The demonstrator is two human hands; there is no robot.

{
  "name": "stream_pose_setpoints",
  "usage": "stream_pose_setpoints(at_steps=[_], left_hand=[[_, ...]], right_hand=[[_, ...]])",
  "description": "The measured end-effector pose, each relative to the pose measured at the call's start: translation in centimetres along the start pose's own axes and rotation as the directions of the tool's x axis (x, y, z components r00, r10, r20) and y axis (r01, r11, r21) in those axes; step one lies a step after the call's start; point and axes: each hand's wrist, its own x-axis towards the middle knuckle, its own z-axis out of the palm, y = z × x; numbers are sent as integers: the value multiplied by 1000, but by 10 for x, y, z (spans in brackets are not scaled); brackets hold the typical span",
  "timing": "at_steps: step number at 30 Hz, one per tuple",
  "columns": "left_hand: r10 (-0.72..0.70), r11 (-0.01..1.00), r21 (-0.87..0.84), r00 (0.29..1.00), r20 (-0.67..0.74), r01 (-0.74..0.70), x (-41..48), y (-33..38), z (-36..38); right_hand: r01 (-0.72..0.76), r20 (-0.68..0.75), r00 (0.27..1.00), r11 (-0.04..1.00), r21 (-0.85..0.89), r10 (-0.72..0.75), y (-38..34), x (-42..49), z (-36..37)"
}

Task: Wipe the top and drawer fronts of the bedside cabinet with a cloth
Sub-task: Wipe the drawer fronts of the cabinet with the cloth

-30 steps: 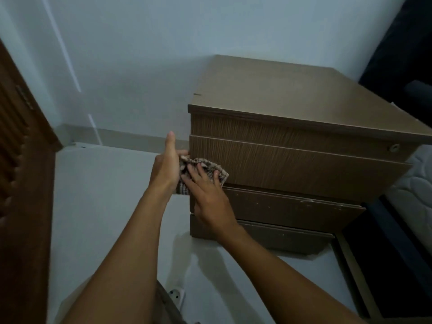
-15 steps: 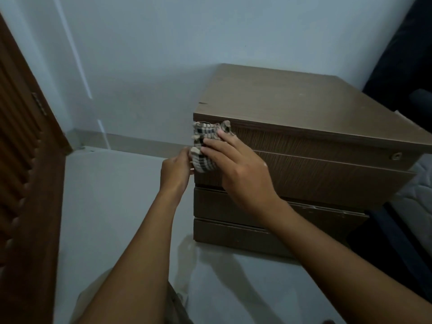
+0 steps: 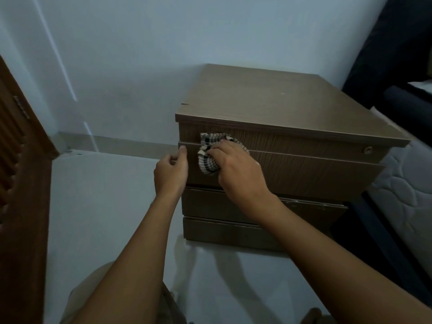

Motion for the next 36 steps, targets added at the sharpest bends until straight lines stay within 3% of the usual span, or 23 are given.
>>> stream_pose_setpoints(at_steps=[5,14,23,31,33,36], left_hand=[[-40,998,37,999,-28,41,-9,5,17],[-124,992,16,989,-86,126,-25,18,45],[-112,993,19,989,-92,114,-24,15,46],[-118,993,-13,986,-118,117,-30,17,53],[-121,993,-12,985,-120,121,-31,18,55],[-120,993,-11,986,-118,119,-31,18,55]], right_hand=[[-140,-52,989,990,15,141,28,-18,-17],[-292,23,956,954,-66,294,74,-40,-44],[-494,-31,869,862,-115,494,136,-81,-76],[-601,-179,787,799,-8,590,178,-115,-84],[-633,-229,743,772,64,629,186,-122,-83],[-713,-340,596,674,192,727,196,-128,-86]])
